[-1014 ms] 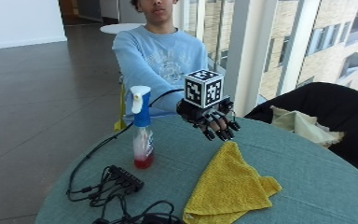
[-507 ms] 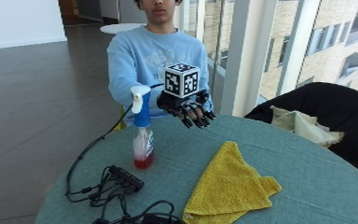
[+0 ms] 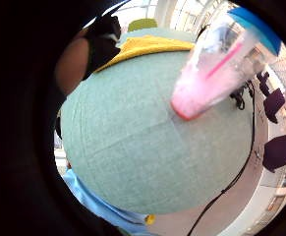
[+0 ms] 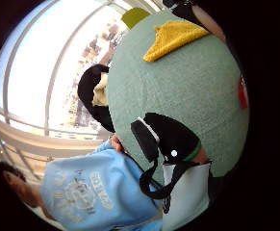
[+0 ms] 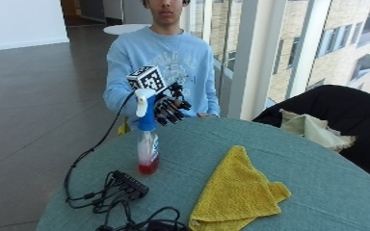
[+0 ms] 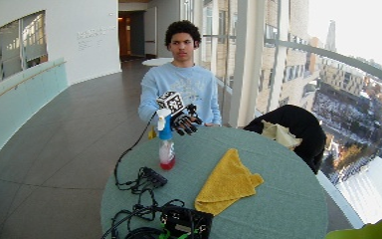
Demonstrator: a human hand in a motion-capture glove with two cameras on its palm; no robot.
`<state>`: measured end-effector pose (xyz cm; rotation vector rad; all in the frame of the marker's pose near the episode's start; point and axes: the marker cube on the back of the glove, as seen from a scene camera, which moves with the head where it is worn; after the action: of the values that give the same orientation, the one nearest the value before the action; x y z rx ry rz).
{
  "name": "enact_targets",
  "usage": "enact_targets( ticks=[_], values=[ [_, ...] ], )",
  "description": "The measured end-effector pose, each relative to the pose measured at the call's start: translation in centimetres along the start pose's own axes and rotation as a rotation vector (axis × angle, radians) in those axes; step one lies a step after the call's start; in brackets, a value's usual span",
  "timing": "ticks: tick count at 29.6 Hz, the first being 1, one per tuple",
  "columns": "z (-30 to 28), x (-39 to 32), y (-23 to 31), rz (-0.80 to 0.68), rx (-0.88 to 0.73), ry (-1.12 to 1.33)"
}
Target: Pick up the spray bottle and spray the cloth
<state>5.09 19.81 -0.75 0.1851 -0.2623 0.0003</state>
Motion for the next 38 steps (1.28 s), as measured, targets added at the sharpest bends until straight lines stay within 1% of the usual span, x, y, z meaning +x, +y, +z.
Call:
enact_targets(
  ticks=[4, 8, 10, 13, 15, 18, 22, 28, 34, 38],
  values=[
    [-1.2, 1.6, 1.0, 0.027, 0.064, -0.034],
    [-2.9, 4.1, 2.4, 0.160, 0.201, -0.124],
    [-3.5, 5.2, 3.0, 0.203, 0.215, -0.152],
    [-4.2, 6.9, 4.0, 0.196, 0.211, -0.178],
    [-4.6, 8.2, 3.7, 0.201, 0.302, -0.166],
    [-5.0, 9.6, 2.9, 0.263, 0.431, -0.168],
    [-5.1, 10.4, 2.6, 0.337, 0.431, -0.264],
    [-4.8, 12.5, -1.0, 0.411, 0.520, -0.329],
    [-3.8, 14.0, -3.7, 0.459, 0.503, -0.465],
    [-2.8, 14.1, -4.6, 0.475, 0.490, -0.537]
  ],
)
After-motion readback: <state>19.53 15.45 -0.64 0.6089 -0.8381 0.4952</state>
